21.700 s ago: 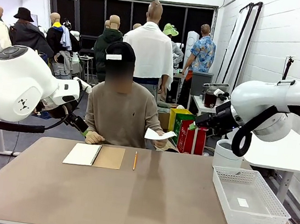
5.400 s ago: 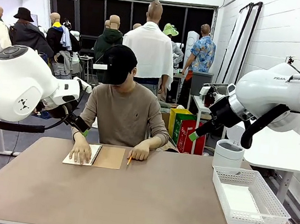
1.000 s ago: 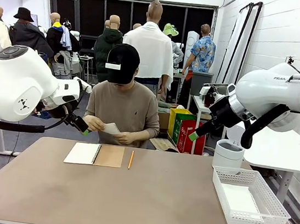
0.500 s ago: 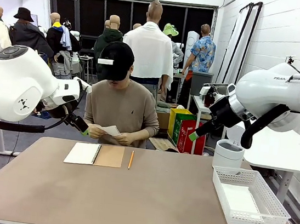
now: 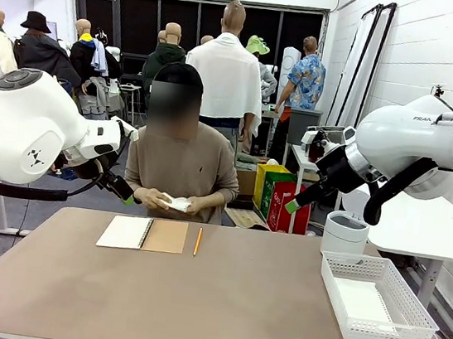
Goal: Sort the paper based on its condition.
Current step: If a person hands you a paper, place it in the Organizing basket , and if it's crumpled, put it in the Trash can.
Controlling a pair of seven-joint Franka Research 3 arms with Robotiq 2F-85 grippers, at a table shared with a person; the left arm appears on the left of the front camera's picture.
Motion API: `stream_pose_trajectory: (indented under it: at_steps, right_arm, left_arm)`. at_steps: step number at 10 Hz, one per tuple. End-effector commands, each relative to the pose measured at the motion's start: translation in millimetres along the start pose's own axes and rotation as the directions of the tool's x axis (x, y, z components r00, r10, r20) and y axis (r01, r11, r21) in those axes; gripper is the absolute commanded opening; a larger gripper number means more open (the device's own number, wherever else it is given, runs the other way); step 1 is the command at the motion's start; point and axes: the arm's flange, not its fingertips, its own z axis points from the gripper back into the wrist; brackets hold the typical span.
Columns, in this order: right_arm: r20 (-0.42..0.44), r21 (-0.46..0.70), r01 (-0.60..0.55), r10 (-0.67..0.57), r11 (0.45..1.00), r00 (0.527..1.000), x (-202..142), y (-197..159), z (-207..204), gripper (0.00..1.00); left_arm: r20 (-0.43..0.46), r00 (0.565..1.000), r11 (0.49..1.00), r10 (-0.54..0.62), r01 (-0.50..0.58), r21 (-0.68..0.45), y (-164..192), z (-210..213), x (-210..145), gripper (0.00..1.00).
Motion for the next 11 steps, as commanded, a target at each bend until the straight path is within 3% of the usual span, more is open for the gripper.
stream_pose_trajectory:
  at_steps: [1,11]
  right_arm:
    - [0.000,0.001,0.002,-0.002,1.000,1.000,0.1,-0.4,0.4,1.00]
    - [0.000,0.001,0.002,-0.002,1.000,1.000,0.1,-0.4,0.4,1.00]
  left_arm:
    - [0.000,1.000,1.000,0.003,-0.003,-0.002,1.0,-0.1,-0.7,1.00]
    - [0.000,1.000,1.000,0.003,-0.003,-0.002,1.0,-0.1,-0.7,1.00]
